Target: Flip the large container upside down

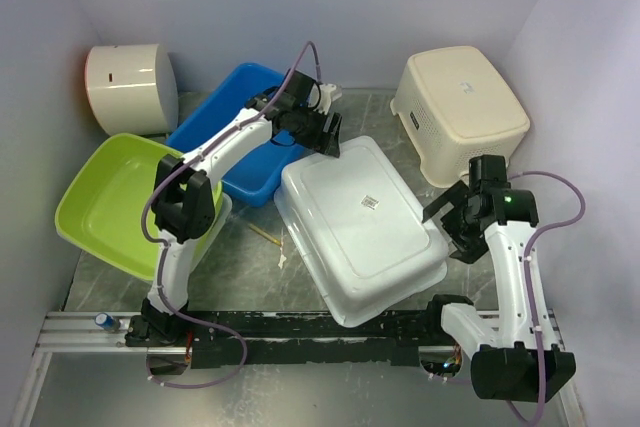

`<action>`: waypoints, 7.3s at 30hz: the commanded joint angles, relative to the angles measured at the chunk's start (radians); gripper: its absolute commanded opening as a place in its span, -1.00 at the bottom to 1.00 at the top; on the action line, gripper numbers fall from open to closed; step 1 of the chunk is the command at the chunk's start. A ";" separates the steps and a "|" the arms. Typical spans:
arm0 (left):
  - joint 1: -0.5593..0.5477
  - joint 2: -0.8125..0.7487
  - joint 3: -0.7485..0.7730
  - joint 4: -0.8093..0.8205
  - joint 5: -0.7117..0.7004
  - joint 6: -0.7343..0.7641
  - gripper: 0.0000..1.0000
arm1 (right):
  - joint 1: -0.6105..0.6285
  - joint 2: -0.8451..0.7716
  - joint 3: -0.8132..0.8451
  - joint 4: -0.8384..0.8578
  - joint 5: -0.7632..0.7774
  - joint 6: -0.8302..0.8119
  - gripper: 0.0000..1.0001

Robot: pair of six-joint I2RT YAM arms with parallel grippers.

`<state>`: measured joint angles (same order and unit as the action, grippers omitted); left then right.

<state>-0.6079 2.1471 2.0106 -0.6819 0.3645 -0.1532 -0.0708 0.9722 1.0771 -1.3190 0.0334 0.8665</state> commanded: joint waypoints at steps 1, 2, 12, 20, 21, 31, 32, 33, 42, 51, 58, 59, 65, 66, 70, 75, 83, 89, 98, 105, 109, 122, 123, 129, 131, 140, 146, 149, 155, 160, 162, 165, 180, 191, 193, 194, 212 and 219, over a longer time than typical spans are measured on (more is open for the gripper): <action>-0.012 -0.058 -0.076 0.003 0.062 0.021 0.61 | 0.000 0.000 -0.037 -0.060 -0.055 0.056 1.00; -0.015 -0.063 -0.093 -0.004 0.061 0.020 0.61 | 0.000 -0.002 -0.051 -0.057 -0.071 0.063 1.00; -0.033 -0.206 -0.353 0.095 0.115 -0.098 0.57 | 0.000 -0.021 -0.133 0.095 -0.109 0.124 1.00; -0.060 -0.255 -0.376 0.053 0.082 -0.100 0.57 | 0.000 0.043 -0.138 0.299 -0.148 0.113 1.00; -0.060 -0.260 -0.373 0.046 0.071 -0.099 0.57 | -0.001 0.053 -0.145 0.320 -0.159 0.110 1.00; -0.061 -0.234 -0.290 -0.013 0.026 -0.100 0.56 | 0.000 0.100 -0.172 0.486 -0.199 0.115 1.00; -0.061 -0.227 -0.278 -0.019 0.032 -0.102 0.56 | 0.000 0.108 -0.172 0.501 -0.198 0.114 1.00; -0.060 -0.225 -0.272 -0.021 0.041 -0.104 0.56 | 0.000 0.116 -0.172 0.518 -0.197 0.113 1.00; -0.095 -0.236 -0.285 -0.008 0.051 -0.135 0.55 | 0.000 0.237 -0.128 0.643 -0.216 0.039 1.00; -0.185 -0.212 -0.274 0.005 0.082 -0.153 0.55 | 0.000 0.254 -0.131 0.710 -0.226 -0.019 1.00; -0.244 -0.219 -0.323 0.046 0.146 -0.183 0.55 | -0.001 0.287 -0.084 0.698 -0.191 -0.063 1.00; -0.253 -0.216 -0.325 0.043 0.151 -0.186 0.55 | -0.001 0.292 -0.082 0.688 -0.180 -0.069 1.00; -0.299 -0.242 -0.372 0.067 0.202 -0.233 0.54 | -0.003 0.295 -0.046 0.653 -0.127 -0.098 1.00; -0.302 -0.248 -0.375 0.064 0.206 -0.235 0.54 | -0.003 0.291 -0.045 0.649 -0.117 -0.102 1.00; -0.310 -0.274 -0.376 0.047 0.206 -0.230 0.54 | -0.003 0.284 -0.035 0.625 -0.063 -0.121 1.00; -0.322 -0.280 -0.406 0.089 0.295 -0.239 0.54 | -0.007 0.304 0.013 0.569 0.019 -0.132 1.00; -0.375 -0.259 -0.390 0.161 0.329 -0.270 0.51 | -0.011 0.292 0.041 0.526 0.071 -0.155 1.00; -0.383 -0.251 -0.384 0.166 0.323 -0.287 0.51 | -0.011 0.268 0.065 0.547 0.041 -0.180 1.00; -0.383 -0.268 -0.354 0.129 0.225 -0.266 0.53 | -0.010 0.210 0.113 0.596 0.005 -0.236 1.00; -0.377 -0.371 -0.331 0.031 0.024 -0.135 0.60 | -0.011 0.216 0.124 0.755 0.027 -0.300 1.00; -0.313 -0.420 -0.441 0.110 0.087 -0.198 0.64 | -0.011 0.282 0.153 0.813 0.121 -0.266 1.00; -0.291 -0.376 -0.613 0.363 0.193 -0.334 0.62 | -0.049 0.457 0.130 1.058 0.120 -0.184 1.00; -0.290 -0.357 -0.600 0.366 0.203 -0.334 0.61 | -0.052 0.466 0.131 1.059 0.115 -0.180 1.00; -0.296 -0.276 -0.521 0.392 0.248 -0.332 0.61 | -0.062 0.478 0.085 1.148 0.061 -0.167 1.00; -0.300 -0.243 -0.465 0.360 0.252 -0.331 0.59 | -0.063 0.467 0.056 1.223 -0.014 -0.164 1.00; -0.309 -0.247 -0.396 0.317 0.204 -0.293 0.60 | -0.060 0.495 0.072 1.294 -0.242 -0.126 1.00; -0.313 -0.206 -0.374 0.319 0.236 -0.296 0.60 | -0.061 0.322 0.024 1.160 -0.132 -0.186 1.00; -0.321 -0.180 -0.347 0.314 0.242 -0.292 0.60 | -0.062 0.247 0.011 1.078 -0.062 -0.230 1.00; -0.346 -0.157 -0.281 0.275 0.228 -0.295 0.60 | -0.062 0.174 0.006 1.089 -0.179 -0.360 1.00; -0.345 -0.220 -0.212 0.148 0.093 -0.278 0.64 | 0.039 0.273 0.096 1.099 -0.233 -0.392 1.00; -0.344 -0.264 -0.207 0.107 0.022 -0.273 0.64 | 0.091 0.362 0.186 1.053 -0.135 -0.367 1.00; -0.342 -0.338 -0.209 0.046 -0.051 -0.259 0.63 | 0.175 0.526 0.339 0.990 -0.012 -0.386 1.00; -0.290 -0.576 -0.407 0.087 -0.184 -0.302 0.68 | 0.247 0.901 0.574 1.012 0.229 -0.308 1.00; -0.269 -0.575 -0.396 0.053 -0.205 -0.282 0.69 | 0.242 0.901 0.610 0.931 0.391 -0.246 1.00; -0.239 -0.580 -0.389 0.044 -0.207 -0.269 0.69 | 0.242 0.864 0.604 0.934 0.339 -0.246 1.00; -0.214 -0.582 -0.389 0.046 -0.197 -0.262 0.70 | 0.243 0.838 0.595 0.946 0.309 -0.249 1.00; -0.002 -0.223 -0.244 -0.005 -0.473 0.105 0.80 | 0.241 0.334 0.190 0.981 0.110 -0.423 1.00; -0.001 -0.106 -0.190 -0.018 -0.523 0.104 0.42 | 0.242 0.310 0.196 0.896 0.170 -0.451 1.00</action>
<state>-0.6159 2.0159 1.7500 -0.6930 -0.1070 -0.0780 0.1761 1.3075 1.2728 -0.3668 0.1539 0.4522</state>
